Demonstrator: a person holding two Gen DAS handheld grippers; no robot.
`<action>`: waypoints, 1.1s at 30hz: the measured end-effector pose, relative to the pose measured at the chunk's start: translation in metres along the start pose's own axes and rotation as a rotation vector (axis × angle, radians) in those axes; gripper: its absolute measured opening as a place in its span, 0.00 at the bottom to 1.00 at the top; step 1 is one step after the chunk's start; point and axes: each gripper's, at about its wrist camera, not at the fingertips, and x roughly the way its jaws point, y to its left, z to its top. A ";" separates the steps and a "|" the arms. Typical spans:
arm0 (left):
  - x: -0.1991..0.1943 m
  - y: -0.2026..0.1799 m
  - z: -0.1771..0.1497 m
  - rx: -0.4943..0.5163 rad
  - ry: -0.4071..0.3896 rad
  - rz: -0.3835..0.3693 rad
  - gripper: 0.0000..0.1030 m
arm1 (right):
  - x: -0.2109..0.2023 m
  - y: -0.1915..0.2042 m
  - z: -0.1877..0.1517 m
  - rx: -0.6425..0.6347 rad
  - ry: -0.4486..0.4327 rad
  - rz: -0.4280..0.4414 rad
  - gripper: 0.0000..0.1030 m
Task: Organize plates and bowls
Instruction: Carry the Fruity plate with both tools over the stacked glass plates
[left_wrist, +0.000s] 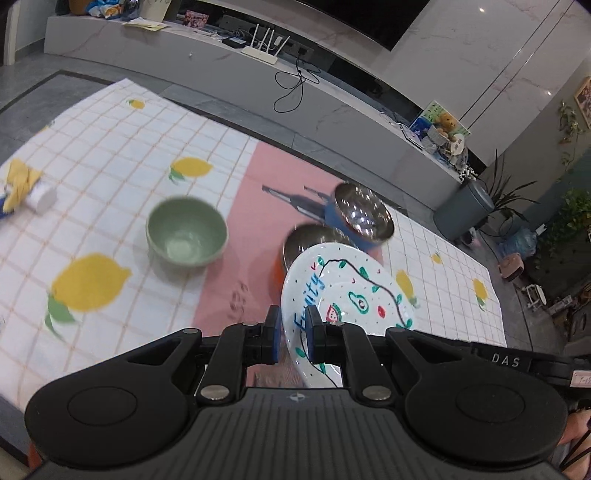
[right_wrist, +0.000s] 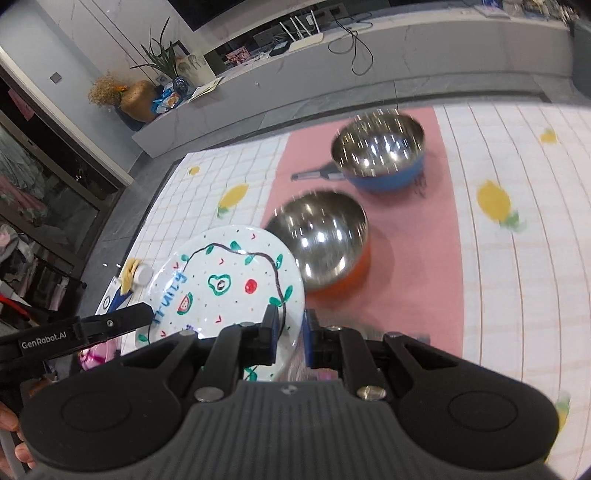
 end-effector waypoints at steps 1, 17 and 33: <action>0.000 0.000 -0.007 -0.002 0.003 -0.005 0.14 | -0.001 -0.004 -0.008 0.011 0.002 0.005 0.11; 0.033 0.018 -0.087 -0.058 0.043 -0.018 0.14 | 0.021 -0.059 -0.094 0.156 0.027 0.004 0.12; 0.076 0.017 -0.083 -0.011 0.009 0.016 0.14 | 0.043 -0.060 -0.077 0.078 -0.075 -0.102 0.11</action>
